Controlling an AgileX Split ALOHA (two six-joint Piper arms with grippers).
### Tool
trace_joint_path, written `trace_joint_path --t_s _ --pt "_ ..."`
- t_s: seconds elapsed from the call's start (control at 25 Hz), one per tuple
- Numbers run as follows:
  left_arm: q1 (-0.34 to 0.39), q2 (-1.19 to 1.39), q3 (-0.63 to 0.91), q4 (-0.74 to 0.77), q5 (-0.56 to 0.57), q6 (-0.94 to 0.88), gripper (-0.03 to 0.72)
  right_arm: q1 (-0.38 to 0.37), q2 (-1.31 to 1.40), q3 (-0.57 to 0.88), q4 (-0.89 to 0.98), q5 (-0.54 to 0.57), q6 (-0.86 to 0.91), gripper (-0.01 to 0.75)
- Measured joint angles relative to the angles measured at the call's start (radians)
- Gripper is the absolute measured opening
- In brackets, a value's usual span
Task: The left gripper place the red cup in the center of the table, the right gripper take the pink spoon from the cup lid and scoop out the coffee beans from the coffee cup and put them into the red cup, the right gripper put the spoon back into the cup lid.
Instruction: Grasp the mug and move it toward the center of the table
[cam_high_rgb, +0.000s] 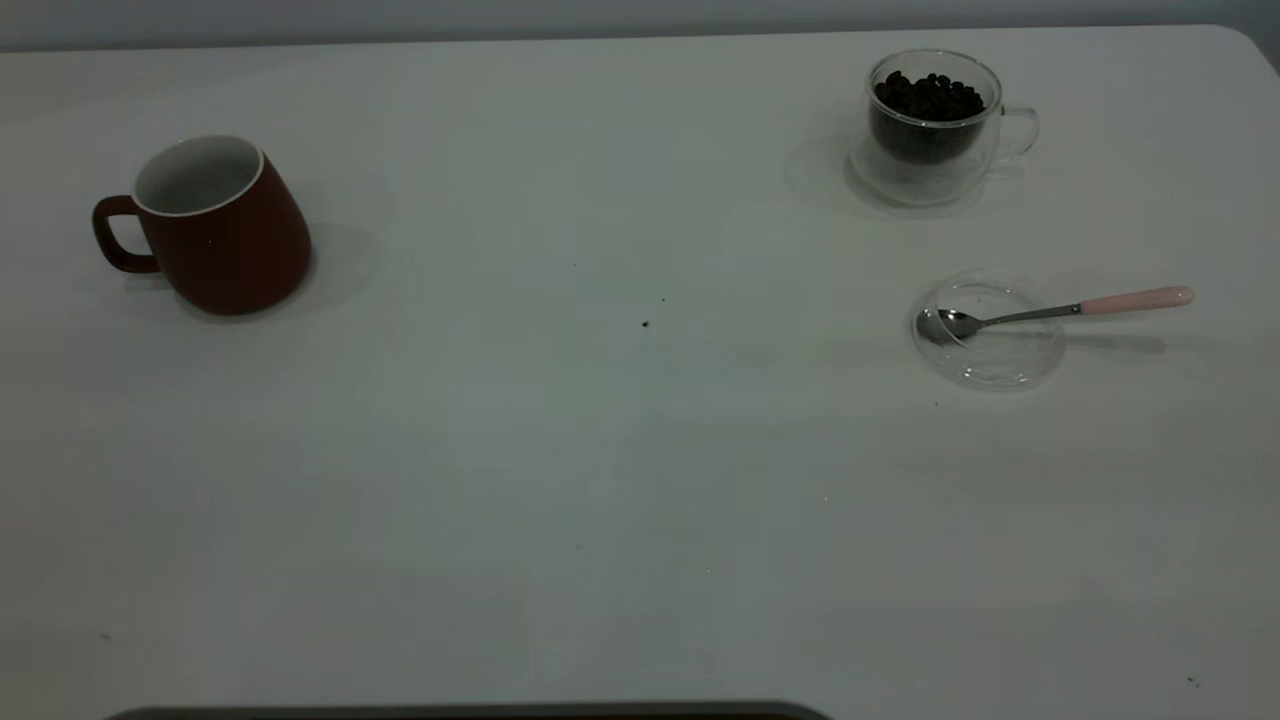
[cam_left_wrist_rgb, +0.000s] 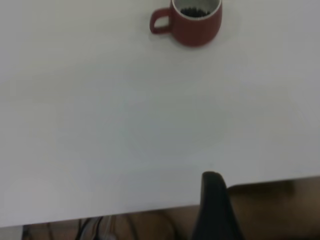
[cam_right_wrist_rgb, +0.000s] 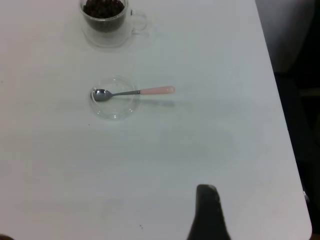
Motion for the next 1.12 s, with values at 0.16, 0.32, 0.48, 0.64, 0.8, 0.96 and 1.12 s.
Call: trace_joint_path --t_s 0.16,0.32,0.48,0.64,0.8,0.96,1.12 --pt "0.0 0.238 -0.061 0.034 -0.068 0.085 0.588 0.0 0.0 0.0 0.0 0.0 0.0 0.591" --pt "0.0 0.457 -0.097 0.089 -0.203 0.177 0.588 0.0 0.0 0.0 0.0 0.0 0.0 0.591" --pt "0.0 0.666 -0.14 0.183 -0.32 0.276 0.588 0.0 0.0 0.0 0.001 0.0 0.0 0.591" --pt "0.0 0.879 -0.219 0.326 -0.399 0.312 0.588 0.0 0.0 0.0 0.001 0.0 0.0 0.591" --pt "0.0 1.064 -0.297 0.456 -0.495 0.316 0.588 0.0 0.0 0.0 0.001 0.0 0.0 0.591" --pt "0.0 1.221 -0.351 0.569 -0.608 0.328 0.588 0.0 0.0 0.0 0.001 0.0 0.0 0.591" --pt "0.0 1.354 -0.377 0.665 -0.675 0.362 0.588 0.0 0.0 0.0 0.001 0.0 0.0 0.591"
